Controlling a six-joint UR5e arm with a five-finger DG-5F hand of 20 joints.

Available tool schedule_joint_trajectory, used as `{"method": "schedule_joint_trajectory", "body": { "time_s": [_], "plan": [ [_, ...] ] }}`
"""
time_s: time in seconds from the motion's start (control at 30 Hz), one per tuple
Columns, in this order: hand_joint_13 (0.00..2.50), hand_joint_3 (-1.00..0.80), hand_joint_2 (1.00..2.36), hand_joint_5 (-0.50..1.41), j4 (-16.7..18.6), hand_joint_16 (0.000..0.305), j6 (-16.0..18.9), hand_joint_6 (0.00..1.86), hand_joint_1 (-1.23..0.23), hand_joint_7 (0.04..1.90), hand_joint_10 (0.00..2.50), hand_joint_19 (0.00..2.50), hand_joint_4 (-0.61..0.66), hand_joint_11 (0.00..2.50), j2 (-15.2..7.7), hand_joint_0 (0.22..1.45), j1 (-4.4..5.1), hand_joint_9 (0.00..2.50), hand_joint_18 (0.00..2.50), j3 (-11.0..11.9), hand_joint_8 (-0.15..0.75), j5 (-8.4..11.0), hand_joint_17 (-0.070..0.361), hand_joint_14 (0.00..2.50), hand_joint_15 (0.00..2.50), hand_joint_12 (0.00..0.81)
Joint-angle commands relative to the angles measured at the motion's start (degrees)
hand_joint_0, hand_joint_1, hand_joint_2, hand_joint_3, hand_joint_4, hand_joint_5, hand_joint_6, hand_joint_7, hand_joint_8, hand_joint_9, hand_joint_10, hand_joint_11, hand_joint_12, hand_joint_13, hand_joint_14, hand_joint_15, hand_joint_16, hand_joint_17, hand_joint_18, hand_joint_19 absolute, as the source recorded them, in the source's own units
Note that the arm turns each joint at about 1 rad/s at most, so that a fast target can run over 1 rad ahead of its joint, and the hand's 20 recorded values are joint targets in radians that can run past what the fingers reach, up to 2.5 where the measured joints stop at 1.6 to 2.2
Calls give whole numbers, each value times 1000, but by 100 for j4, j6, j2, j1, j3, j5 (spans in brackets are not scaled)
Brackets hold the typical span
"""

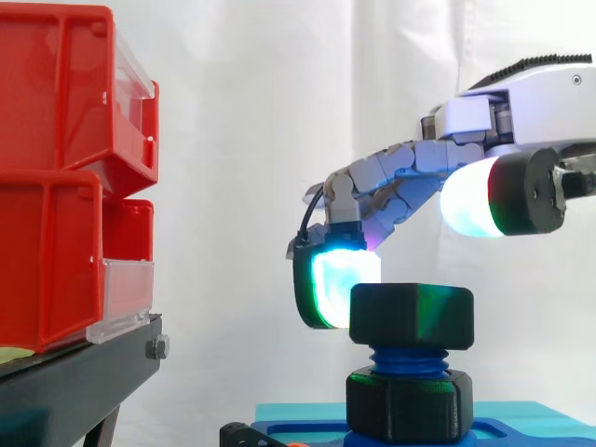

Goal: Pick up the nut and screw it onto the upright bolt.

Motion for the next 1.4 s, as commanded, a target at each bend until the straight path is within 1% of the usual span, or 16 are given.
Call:
{"method": "schedule_joint_trajectory", "body": {
  "time_s": [0.0, 0.13, 0.17, 0.27, 0.33, 0.47, 0.57, 0.7, 0.87, 1.0, 1.07, 1.13, 1.2, 1.27, 1.33, 1.37],
  "plan": [
    [453, -500, 1000, 17, -31, 28, -28, 528, -152, 1453, 0, 0, 184, 0, 0, 475, -41, 759, 41, 0, 279, 0, 62, 0, 0, 287],
    [511, -500, 1000, 26, -31, 24, -28, 582, -154, 1321, 0, 0, 155, 0, 0, 480, -76, 855, 109, 0, 272, 0, 55, 0, 0, 273],
    [518, -500, 1000, 27, -31, 24, -19, 583, -153, 1320, 0, 0, 161, 0, 0, 480, -85, 868, 116, 0, 270, 0, 54, 0, 0, 272],
    [529, -500, 1000, 28, -31, 24, -19, 572, -124, 1346, 0, 0, 150, 0, 0, 482, -94, 895, 127, 0, 274, 0, 53, 0, 0, 269],
    [526, -500, 1000, 26, -22, 24, -19, 501, -91, 1459, 0, 0, 163, 0, 0, 481, -103, 893, 122, 0, 274, 0, 53, 0, 0, 271],
    [505, -500, 1000, -19, 5, 25, -1, 504, -69, 1285, 0, 0, 176, 0, 0, 477, -103, 851, 92, 52, 276, 0, 57, 0, 0, 282],
    [494, -500, 1000, -46, -4, 27, -1, 505, -62, 1129, 0, 0, 216, 0, 0, 474, -94, 829, 80, 211, 278, -44, 60, 0, 0, 293],
    [472, -500, 1000, -79, 5, 29, -1, 504, -58, 933, 0, 0, 243, 0, 0, 468, -59, 773, 63, 386, 270, -185, 64, 0, 0, 303],
    [430, -500, 1000, -102, 13, 32, 25, 503, -48, 803, 0, 0, 218, 0, 0, 462, -32, 714, 23, 404, 263, -211, 71, 0, 0, 313],
    [406, -500, 1000, -109, 13, 33, 60, 503, -45, 767, 0, 0, 209, 0, 0, 459, 3, 682, 0, 404, 257, -194, 75, 0, 0, 321],
    [405, -500, 1000, -109, 31, 33, 69, 503, -39, 770, 0, 0, 214, 0, 0, 457, 38, 678, 0, 404, 258, -194, 75, 0, 0, 322],
    [400, -500, 1000, -109, 75, 34, 69, 503, -40, 771, 0, 0, 213, 0, 0, 456, 108, 671, 0, 386, 257, -185, 76, 0, 0, 322],
    [397, -500, 1000, -109, 92, 34, 78, 503, -40, 773, 0, 0, 215, 0, 0, 456, 135, 668, 0, 351, 260, -185, 76, 0, 0, 322],
    [396, -500, 1000, -108, 136, 34, 104, 503, -41, 787, 0, 0, 216, 0, 0, 456, 179, 668, 0, 254, 260, -150, 76, 0, 0, 322],
    [397, -500, 1000, -106, 180, 34, 139, 503, -41, 790, 0, 0, 216, 0, 0, 457, 196, 670, 0, 193, 261, -123, 76, 0, 0, 323],
    [396, -500, 1000, -105, 251, 34, 183, 503, -42, 795, 0, 0, 223, 0, 0, 457, 214, 677, 0, 131, 263, -79, 76, 0, 0, 322]
  ]
}}
